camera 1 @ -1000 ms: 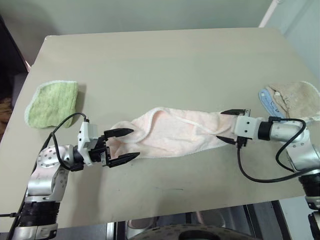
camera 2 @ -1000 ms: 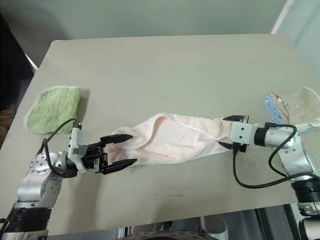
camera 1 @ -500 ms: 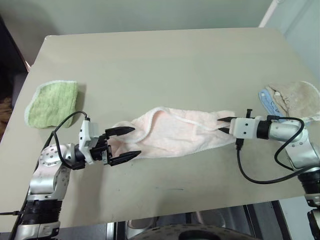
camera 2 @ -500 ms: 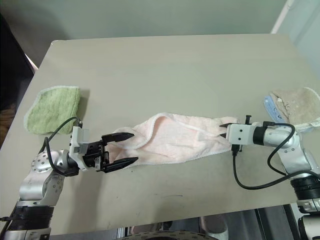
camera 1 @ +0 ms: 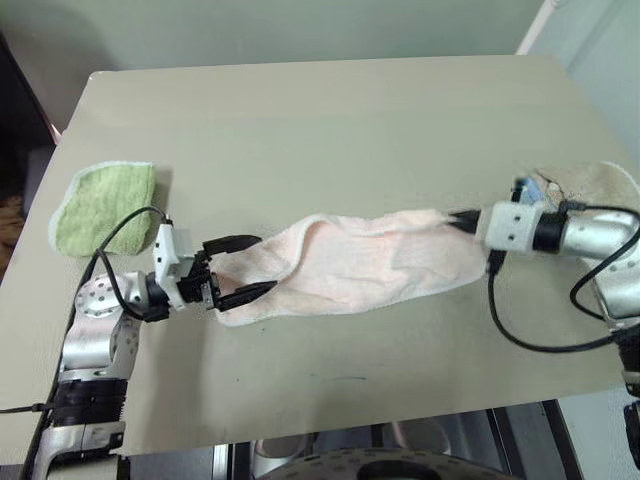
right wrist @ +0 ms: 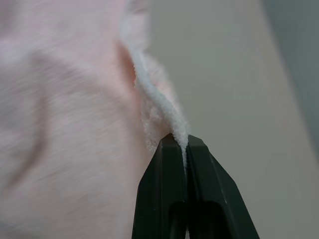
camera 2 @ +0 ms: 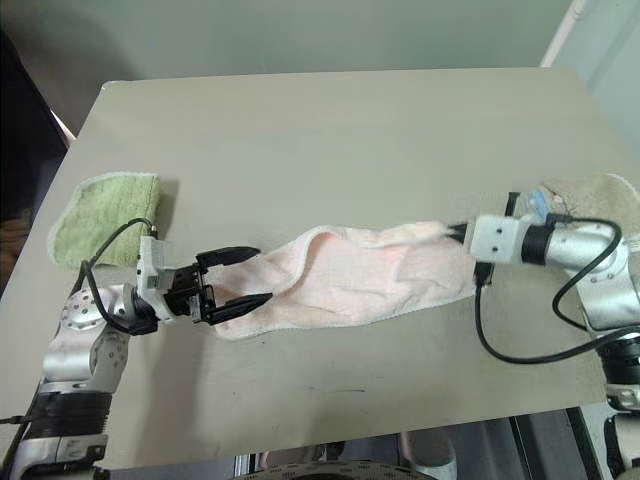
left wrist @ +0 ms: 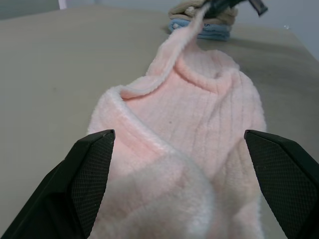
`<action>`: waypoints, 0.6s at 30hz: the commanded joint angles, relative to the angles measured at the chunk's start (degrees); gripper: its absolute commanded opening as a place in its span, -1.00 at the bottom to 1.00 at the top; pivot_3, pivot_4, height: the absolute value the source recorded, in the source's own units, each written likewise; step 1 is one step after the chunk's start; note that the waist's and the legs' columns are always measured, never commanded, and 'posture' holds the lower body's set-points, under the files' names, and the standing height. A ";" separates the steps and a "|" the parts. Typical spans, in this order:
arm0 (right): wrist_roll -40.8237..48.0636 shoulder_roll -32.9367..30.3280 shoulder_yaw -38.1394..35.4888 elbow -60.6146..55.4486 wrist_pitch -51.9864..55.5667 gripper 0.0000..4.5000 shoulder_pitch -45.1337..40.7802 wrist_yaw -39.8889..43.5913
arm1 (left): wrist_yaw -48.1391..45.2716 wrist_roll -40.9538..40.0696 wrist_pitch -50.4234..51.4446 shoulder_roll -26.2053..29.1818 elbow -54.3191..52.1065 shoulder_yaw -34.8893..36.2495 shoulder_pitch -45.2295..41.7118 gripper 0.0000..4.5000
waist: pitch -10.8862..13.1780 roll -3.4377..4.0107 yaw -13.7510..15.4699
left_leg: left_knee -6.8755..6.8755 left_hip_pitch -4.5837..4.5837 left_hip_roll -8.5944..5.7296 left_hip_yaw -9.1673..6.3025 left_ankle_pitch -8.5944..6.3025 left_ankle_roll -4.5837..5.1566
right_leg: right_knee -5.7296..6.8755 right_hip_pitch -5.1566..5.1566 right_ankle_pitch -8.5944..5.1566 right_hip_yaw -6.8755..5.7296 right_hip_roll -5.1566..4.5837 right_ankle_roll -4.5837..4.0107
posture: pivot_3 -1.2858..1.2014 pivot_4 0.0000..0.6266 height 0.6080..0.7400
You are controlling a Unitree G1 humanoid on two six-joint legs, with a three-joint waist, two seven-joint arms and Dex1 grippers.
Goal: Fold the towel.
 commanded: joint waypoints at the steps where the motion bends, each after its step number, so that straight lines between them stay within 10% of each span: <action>1: 2.60 1.80 -3.37 -2.67 5.58 -0.99 -3.72 -3.69 | 0.48 0.66 -2.26 -0.78 0.28 -0.21 -1.32 1.00 | 0.00 0.00 0.02 | 0.00 -0.02 0.00 0.00 0.01 -0.02 | -0.02 0.00 0.01 0.00 0.00 0.01 | 0.03 -0.52 1.00; 18: 1.89 6.85 -7.10 0.64 19.63 -0.99 -18.63 -17.76 | -2.51 3.61 -5.01 -0.27 3.28 -3.67 -1.37 1.00 | 0.02 0.03 0.09 | -0.08 -0.13 0.00 0.00 0.10 -0.18 | -0.11 -0.15 0.20 -0.02 -0.01 0.35 | 0.03 -0.52 1.00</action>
